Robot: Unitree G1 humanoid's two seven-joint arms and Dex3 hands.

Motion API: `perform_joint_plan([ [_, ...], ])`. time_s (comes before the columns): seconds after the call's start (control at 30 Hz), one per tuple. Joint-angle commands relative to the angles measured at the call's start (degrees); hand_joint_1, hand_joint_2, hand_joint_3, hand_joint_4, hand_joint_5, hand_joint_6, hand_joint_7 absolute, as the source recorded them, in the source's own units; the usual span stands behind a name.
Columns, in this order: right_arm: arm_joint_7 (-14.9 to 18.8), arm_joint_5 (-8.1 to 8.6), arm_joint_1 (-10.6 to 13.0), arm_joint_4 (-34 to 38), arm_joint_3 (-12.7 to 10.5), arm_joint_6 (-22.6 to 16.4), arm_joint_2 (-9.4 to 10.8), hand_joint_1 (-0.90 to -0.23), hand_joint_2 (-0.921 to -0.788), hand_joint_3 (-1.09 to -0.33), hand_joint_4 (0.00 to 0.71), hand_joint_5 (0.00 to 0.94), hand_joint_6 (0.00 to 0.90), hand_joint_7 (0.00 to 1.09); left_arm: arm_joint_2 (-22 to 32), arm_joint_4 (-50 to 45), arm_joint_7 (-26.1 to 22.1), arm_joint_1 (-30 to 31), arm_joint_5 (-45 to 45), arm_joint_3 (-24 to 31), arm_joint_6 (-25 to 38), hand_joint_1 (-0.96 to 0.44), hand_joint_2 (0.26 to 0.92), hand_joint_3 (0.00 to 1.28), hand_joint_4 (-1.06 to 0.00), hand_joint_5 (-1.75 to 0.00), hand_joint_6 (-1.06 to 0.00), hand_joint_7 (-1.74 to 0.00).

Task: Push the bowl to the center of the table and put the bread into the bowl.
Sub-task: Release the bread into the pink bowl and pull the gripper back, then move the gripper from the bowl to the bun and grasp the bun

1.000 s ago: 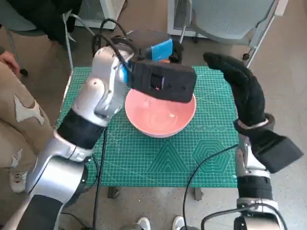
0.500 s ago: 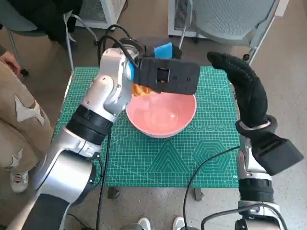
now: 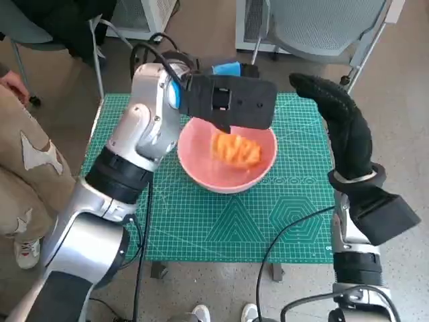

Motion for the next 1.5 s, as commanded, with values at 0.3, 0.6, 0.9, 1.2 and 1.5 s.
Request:
perform_joint_plan([
  [0.3,0.22,0.13,0.21,1.96,0.63,0.55,0.23,-0.701,-0.921,-0.844,0.149,0.001,-0.001,0.45,5.47,-12.75,-0.31,5.18,-0.82,4.07,3.9,-0.5,0.76,0.0,0.0,0.0,-0.12,0.0],
  [0.6,0.52,0.58,0.16,1.95,1.05,0.39,0.5,-0.699,-0.921,-0.848,0.143,0.0,-0.001,0.45,12.75,-29.37,-3.26,12.14,-2.06,9.88,8.27,-0.48,0.753,0.0,0.0,0.0,-0.11,0.0],
  [0.9,1.02,1.03,0.0,2.47,1.49,0.24,0.81,-0.688,-0.921,-0.855,0.141,0.0,-0.001,0.45,21.93,-38.2,-2.36,21.34,-1.39,15.56,8.07,-0.12,0.716,0.0,0.0,0.0,-0.13,-0.01],
  [1.2,1.9,1.82,-0.75,3.33,1.75,0.36,1.01,-0.692,-0.921,-0.856,0.139,0.0,-0.001,0.45,26.0,-47.76,-0.75,30.47,2.0,18.12,10.67,0.14,0.755,0.02,0.0,0.0,-0.16,-0.02],
  [1.5,3.66,2.86,-1.2,4.15,1.61,0.21,1.12,-0.692,-0.921,-0.855,0.137,0.0,-0.001,0.44,26.82,-46.7,-1.83,33.4,6.39,14.98,12.41,0.09,0.744,0.02,0.0,0.0,-0.18,-0.02],
])
